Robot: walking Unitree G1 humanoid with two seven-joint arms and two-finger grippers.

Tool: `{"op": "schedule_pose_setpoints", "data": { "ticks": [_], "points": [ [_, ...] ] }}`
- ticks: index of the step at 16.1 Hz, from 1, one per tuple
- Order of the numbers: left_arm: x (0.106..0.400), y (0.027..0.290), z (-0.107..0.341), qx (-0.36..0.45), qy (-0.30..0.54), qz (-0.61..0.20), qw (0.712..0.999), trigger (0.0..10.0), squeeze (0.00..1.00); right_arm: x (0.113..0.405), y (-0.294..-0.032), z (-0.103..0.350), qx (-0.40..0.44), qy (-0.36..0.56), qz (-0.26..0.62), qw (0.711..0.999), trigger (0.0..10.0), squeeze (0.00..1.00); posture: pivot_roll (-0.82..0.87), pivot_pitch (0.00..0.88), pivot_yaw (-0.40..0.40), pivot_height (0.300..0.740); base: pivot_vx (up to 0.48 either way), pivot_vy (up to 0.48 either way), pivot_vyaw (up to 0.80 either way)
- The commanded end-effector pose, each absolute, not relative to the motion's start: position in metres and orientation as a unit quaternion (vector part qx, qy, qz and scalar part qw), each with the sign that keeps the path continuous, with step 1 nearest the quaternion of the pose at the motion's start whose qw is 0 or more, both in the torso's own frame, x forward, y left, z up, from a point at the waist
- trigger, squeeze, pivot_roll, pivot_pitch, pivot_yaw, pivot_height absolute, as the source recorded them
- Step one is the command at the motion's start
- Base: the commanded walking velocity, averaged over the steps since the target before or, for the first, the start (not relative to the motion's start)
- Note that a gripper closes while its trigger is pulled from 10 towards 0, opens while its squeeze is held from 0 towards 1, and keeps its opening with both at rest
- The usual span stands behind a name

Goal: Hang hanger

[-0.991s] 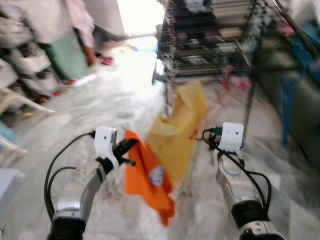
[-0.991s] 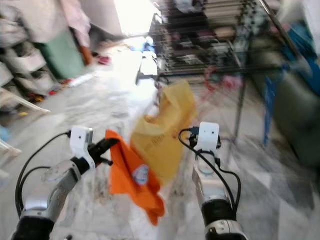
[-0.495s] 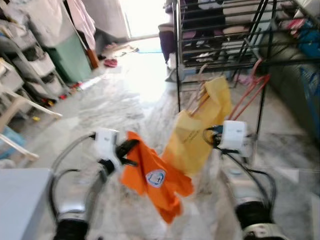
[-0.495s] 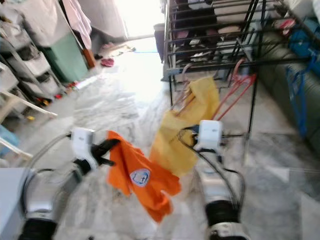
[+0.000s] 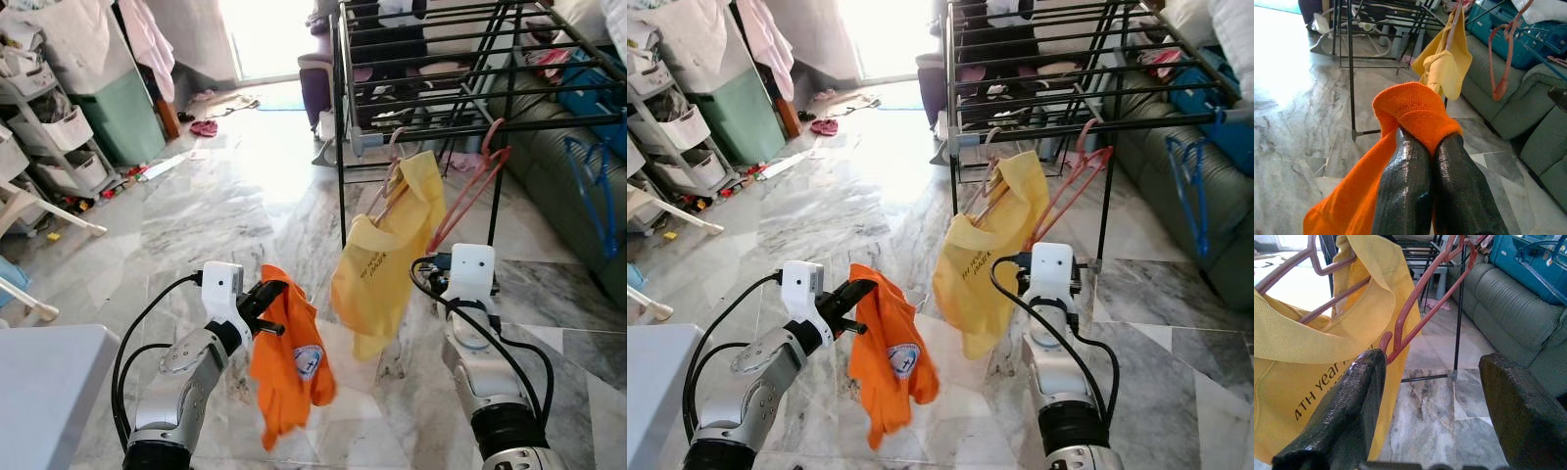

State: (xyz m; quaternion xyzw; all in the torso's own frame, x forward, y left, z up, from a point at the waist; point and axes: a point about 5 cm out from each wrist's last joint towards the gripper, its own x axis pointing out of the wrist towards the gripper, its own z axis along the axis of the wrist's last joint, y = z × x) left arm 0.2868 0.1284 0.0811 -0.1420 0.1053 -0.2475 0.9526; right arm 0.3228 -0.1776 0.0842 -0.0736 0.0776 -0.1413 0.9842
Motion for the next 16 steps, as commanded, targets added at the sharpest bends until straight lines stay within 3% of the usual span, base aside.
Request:
{"op": "schedule_pose_setpoints", "data": {
  "ticks": [1,16],
  "points": [
    [0.2899,0.1313,0.0883,-0.139,0.087,-0.249,0.954,10.0,0.0,0.3241,-0.1726,0.0891,-0.072,0.07,-0.137,0.986,10.0,0.0,-0.07,0.0,0.117,0.74,0.0,0.0,0.0],
    [0.2898,0.1306,0.0881,-0.14,0.086,-0.251,0.954,10.0,0.0,0.324,-0.173,0.0893,-0.072,0.071,-0.138,0.985,10.0,0.0,-0.07,0.0,0.117,0.74,0.0,0.0,0.0]
  ]
}}
